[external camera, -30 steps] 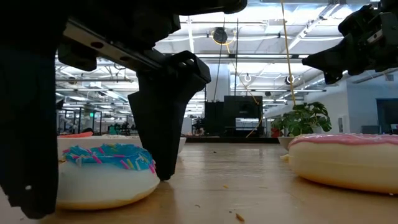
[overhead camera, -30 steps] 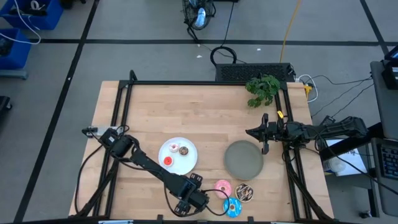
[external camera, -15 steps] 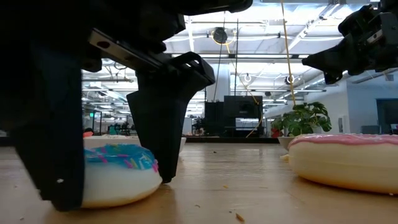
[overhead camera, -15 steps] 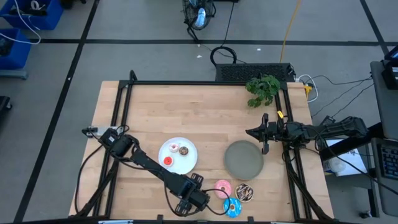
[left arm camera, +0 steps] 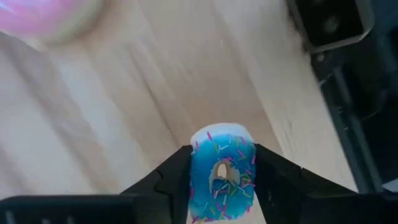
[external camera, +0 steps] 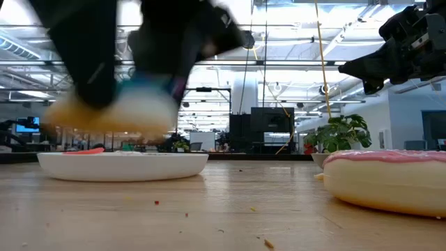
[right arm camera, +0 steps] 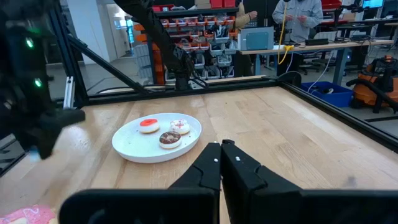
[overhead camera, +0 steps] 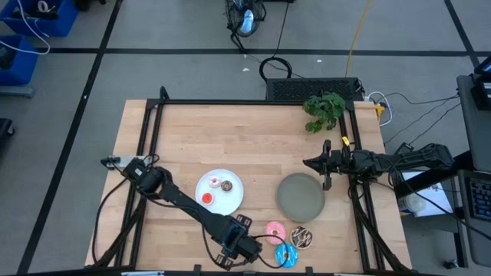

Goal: Pick & Place donuts
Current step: Put the small blue donut on the white plate

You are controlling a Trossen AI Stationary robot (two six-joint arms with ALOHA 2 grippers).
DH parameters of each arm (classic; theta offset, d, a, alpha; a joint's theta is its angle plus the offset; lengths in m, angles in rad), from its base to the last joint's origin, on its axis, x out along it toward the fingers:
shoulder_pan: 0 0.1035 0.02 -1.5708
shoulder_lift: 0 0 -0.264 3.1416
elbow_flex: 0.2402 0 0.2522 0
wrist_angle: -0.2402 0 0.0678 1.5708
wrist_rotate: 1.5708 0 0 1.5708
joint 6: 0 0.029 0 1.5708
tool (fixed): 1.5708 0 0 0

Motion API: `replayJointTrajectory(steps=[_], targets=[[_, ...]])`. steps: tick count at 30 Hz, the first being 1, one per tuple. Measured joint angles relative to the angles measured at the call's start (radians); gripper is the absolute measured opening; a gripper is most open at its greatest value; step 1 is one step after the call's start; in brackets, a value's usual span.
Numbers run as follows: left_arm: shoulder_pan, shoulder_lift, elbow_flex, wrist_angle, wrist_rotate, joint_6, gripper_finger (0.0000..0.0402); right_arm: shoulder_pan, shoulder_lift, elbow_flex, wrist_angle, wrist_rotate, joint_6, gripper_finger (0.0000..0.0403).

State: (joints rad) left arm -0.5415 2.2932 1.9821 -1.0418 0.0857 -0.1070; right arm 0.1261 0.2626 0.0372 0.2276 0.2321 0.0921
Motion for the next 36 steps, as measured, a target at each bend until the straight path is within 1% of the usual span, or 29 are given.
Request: replayJointTrajectory(steps=[5, 12, 16, 21, 24, 29, 33, 36], targets=[[0.012, 0.000, 0.145, -0.107, -0.012, 0.031, 0.0148, 0.000, 0.000, 0.000, 0.000, 0.000, 0.000, 0.0000], [0.048, -0.003, 0.369, -0.342, -0.117, 0.050, 0.0149, 0.000, 0.000, 0.000, 0.000, -0.001, 0.000, 0.0000], [0.089, -0.067, 0.347, -0.353, -0.121, 0.038, 0.0149, 0.000, 0.000, 0.000, -0.001, -0.001, 0.000, 0.0000], [0.133, -0.116, 0.345, -0.431, -0.149, 0.015, 0.0149, 0.000, 0.000, 0.000, 0.000, -0.001, -0.001, 0.0000], [0.140, -0.126, 0.345, -0.449, -0.165, 0.015, 0.0149, 0.000, 0.000, 0.000, -0.003, -0.002, -0.002, 0.0000], [0.137, -0.130, 0.344, -0.531, -0.246, -0.008, 0.0142, 0.000, 0.000, 0.000, -0.015, -0.032, 0.000, 0.0000], [0.138, -0.131, 0.331, -0.521, -0.247, 0.002, 0.0131, 0.000, 0.001, 0.000, -0.015, -0.053, 0.001, 0.0000], [0.142, -0.131, 0.277, -0.488, -0.243, 0.003, 0.0125, 0.000, 0.001, 0.000, -0.015, -0.053, 0.000, 0.0000]])
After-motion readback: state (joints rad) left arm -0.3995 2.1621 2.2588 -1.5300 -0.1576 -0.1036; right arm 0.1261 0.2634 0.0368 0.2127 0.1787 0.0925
